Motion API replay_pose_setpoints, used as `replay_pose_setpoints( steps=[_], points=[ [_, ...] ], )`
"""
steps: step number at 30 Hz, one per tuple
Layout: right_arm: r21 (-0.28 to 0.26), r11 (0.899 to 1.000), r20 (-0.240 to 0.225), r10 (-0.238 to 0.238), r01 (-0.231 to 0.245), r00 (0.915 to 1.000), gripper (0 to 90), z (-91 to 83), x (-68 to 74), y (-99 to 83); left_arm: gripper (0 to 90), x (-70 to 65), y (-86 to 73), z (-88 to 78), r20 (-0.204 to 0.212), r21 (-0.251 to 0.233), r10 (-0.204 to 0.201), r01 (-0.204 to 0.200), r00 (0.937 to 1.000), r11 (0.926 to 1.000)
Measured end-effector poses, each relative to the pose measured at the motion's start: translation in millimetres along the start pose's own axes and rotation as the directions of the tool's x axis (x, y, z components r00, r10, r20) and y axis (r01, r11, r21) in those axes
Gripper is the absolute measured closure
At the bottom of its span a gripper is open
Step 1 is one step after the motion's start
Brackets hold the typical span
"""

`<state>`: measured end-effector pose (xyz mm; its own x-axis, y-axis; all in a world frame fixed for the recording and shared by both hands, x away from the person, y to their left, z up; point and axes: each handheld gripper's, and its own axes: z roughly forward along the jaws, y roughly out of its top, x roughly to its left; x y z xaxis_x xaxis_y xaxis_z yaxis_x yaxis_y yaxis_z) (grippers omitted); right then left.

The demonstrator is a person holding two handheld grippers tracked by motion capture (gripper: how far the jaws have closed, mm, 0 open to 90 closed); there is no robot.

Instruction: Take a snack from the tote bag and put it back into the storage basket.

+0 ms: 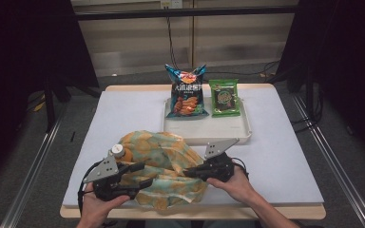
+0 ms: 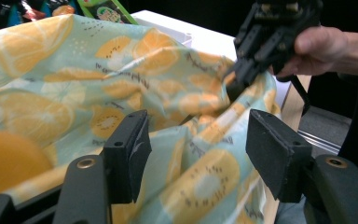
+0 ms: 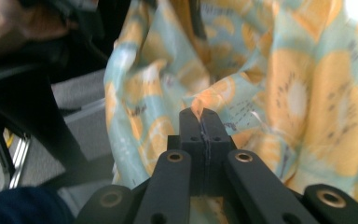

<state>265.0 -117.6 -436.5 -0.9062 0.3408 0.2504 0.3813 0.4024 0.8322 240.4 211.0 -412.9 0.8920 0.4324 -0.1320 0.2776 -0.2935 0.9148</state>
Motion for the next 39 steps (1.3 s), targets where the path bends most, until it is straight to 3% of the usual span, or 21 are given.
replay_pose_setpoints(
  steps=[1,3,5,8,11,15,17,20,26,30,34,39],
  points=[
    [0.004,1.0,-0.005,0.011,-0.011,0.9999,89.4,1.0,0.3,-2.5,39.5,1.9,1.9,3.2,0.013,0.003,0.0,0.0,0.9999,1.0],
    [0.015,1.0,-0.001,0.011,-0.011,0.9999,89.0,1.2,-0.7,-5.3,44.0,4.8,3.5,9.4,-0.002,0.019,0.015,-0.015,0.9999,0.9997],
    [0.004,1.0,0.001,0.019,-0.019,0.9998,88.1,-0.2,-1.7,-6.3,46.9,7.0,-0.7,16.6,-0.003,0.027,0.006,-0.005,1.0,0.9996],
    [-0.005,1.0,0.018,0.028,-0.028,0.9995,86.8,-1.1,-2.7,-6.6,49.9,4.6,-12.7,24.3,-0.022,0.104,0.024,-0.022,0.9995,0.9943],
    [-0.025,0.999,0.027,0.033,-0.033,0.9991,83.9,-2.3,-4.3,-5.6,55.4,2.1,-17.1,22.4,-0.016,0.133,0.027,-0.024,0.9995,0.9908],
    [-0.036,0.999,0.034,0.034,-0.033,0.9988,81.6,-3.7,-4.4,-3.4,73.5,3.8,-21.4,20.3,-0.01,0.162,0.024,-0.022,0.9997,0.9866],
    [-0.04,0.999,0.041,0.03,-0.029,0.9987,81.3,-3.6,-4.5,-2.1,83.2,4.8,-22.3,19.5,0.006,0.165,0.002,-0.003,1.0,0.9863],
    [-0.048,0.999,0.044,0.028,-0.026,0.9986,79.1,-4.3,-4.9,0.6,89.7,5.3,-23.8,16.6,0.014,0.176,-0.017,0.015,0.9998,0.9843],
    [-0.078,0.997,0.059,0.016,-0.011,0.9981,70.4,-7.2,-6.8,13.3,90.0,4.3,-31.1,6.2,0.014,0.168,-0.062,0.059,0.998,0.9839],
    [-0.089,0.996,0.053,-0.014,0.019,0.9985,65.5,-5.5,-4.3,26.1,90.0,3.9,-39.9,-0.6,0.02,0.201,-0.088,0.082,0.9959,0.976],
    [-0.094,0.995,0.056,-0.026,0.032,0.9981,60.9,1.8,-2.2,36.3,90.0,5.4,-43.1,-3.0,-0.007,0.223,-0.095,0.094,0.9955,0.9704],
    [-0.106,0.993,0.063,-0.04,0.046,0.9972,54.4,7.3,-2.8,49.9,90.0,5.4,-40.8,-5.1,0.027,0.177,-0.102,0.096,0.9944,0.9795]
  ],
)
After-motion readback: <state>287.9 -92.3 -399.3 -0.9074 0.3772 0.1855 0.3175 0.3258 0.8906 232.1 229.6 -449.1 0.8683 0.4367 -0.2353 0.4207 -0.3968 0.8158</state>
